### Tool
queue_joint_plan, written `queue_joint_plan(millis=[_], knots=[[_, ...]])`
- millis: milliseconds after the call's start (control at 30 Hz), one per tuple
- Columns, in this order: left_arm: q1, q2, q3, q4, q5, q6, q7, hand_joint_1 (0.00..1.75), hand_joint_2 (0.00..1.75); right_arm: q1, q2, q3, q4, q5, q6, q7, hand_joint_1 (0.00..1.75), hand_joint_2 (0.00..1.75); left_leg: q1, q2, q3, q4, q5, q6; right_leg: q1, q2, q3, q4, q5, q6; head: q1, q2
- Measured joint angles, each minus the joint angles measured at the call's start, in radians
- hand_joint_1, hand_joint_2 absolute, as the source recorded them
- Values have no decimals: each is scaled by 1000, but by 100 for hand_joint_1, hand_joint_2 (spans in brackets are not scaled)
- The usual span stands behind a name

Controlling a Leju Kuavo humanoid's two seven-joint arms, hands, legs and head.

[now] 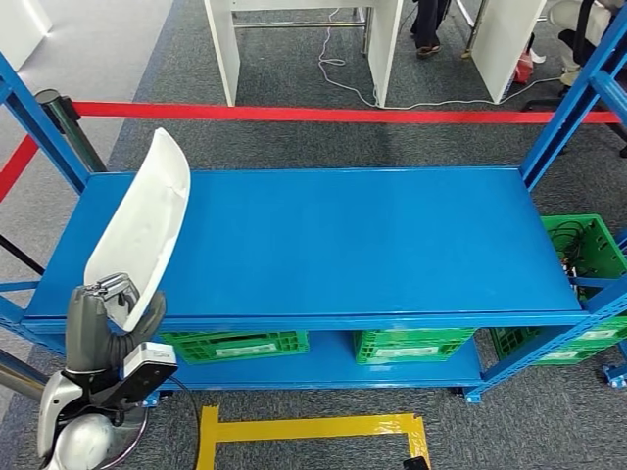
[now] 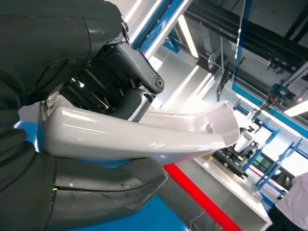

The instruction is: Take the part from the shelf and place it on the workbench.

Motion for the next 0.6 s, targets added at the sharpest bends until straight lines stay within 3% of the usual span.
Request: queue_joint_plan(millis=[167, 400, 467, 533, 567, 600], knots=[[5, -2, 0, -11, 1, 2, -1, 175, 175, 0, 1, -2, 0, 0, 0, -1, 0, 175, -1, 0, 0, 1, 0, 1, -1, 0, 1, -1, 1, 1, 0, 0], [82, -15, -17, -63, 15, 84, -98, 175, 175, 2, 16, -43, -17, -93, -18, -91, 0, 175, -4, 3, 0, 3, 1, 22, -6, 2, 0, -1, -1, 17, 0, 0], [110, -21, -34, -84, 30, 115, -135, 175, 175, 3, 18, -64, -25, -121, -13, -103, 0, 175, 0, 7, 4, -12, 11, 32, -6, 4, -20, 44, -45, 20, 1, 0], [134, -29, -52, -97, 50, 160, -176, 175, 175, 4, 18, -89, -34, -149, 3, -110, 0, 175, 1, 10, 2, -16, 15, 37, -6, 5, -69, 167, -120, 22, 2, 0], [146, -33, -60, -100, 61, 183, -196, 175, 175, 5, 18, -101, -38, -161, 18, -114, 0, 175, 0, 10, -1, -14, 16, 37, -7, 6, -95, 235, -149, 24, 1, 0], [156, -37, -68, -101, 75, 204, -215, 175, 175, 7, 18, -114, -43, -172, 36, -119, 0, 175, 0, 11, -5, -11, 16, 37, -7, 6, -109, 276, -158, 26, 1, 0]])
